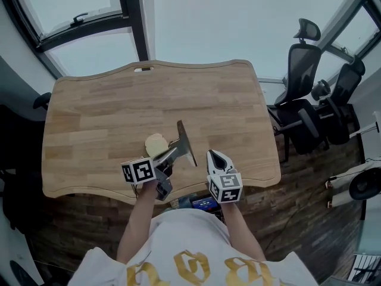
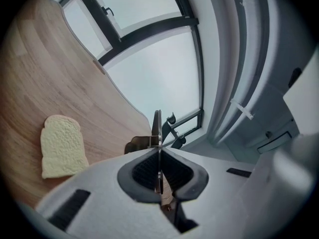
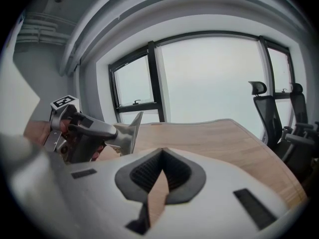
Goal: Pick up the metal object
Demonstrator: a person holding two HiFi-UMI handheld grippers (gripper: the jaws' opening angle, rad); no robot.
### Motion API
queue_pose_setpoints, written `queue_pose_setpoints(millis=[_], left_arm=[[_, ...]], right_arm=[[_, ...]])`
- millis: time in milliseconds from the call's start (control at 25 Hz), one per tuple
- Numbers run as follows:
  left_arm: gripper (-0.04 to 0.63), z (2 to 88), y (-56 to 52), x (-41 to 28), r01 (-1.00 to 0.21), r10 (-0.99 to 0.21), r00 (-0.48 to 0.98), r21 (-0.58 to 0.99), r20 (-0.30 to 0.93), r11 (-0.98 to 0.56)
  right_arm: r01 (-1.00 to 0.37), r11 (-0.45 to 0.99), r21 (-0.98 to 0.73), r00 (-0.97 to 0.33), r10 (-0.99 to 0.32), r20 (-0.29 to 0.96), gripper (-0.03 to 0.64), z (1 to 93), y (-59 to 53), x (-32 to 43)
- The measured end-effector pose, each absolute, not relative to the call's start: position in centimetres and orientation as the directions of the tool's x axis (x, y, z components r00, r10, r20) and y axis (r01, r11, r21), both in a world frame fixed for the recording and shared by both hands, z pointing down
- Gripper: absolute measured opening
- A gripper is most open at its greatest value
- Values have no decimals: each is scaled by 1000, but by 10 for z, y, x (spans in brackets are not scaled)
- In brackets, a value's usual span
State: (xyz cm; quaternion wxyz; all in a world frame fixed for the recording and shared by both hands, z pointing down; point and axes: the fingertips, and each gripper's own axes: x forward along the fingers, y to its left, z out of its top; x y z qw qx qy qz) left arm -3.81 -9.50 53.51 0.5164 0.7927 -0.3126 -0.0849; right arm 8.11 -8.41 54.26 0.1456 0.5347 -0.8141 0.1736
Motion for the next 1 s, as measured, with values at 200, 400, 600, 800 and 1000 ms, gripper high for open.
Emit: queue_pose_setpoints(millis=[200,400,600,800,1000], left_arm=[[20,531,-88,-39,-411,-588,788,867,182,-282],[20,526,-84,-38,-399,-593,788,871,167,-285],[20,525,-82,-35,-391,-590,791,876,162,-283],[20,527,-82,-34,-388,-589,792,878,162,-281],[20,528,-81,-34,-380,-588,794,882,157,-278]], right_arm=[[-917,390,-81,-386,-819,424,11,543,-81,84],[-923,374,-85,-374,-829,417,11,540,-82,93],[-923,372,-98,-379,-832,405,11,537,-81,94],[-920,377,-106,-385,-826,412,11,540,-81,92],[-916,387,-101,-393,-821,414,11,540,-83,90]])
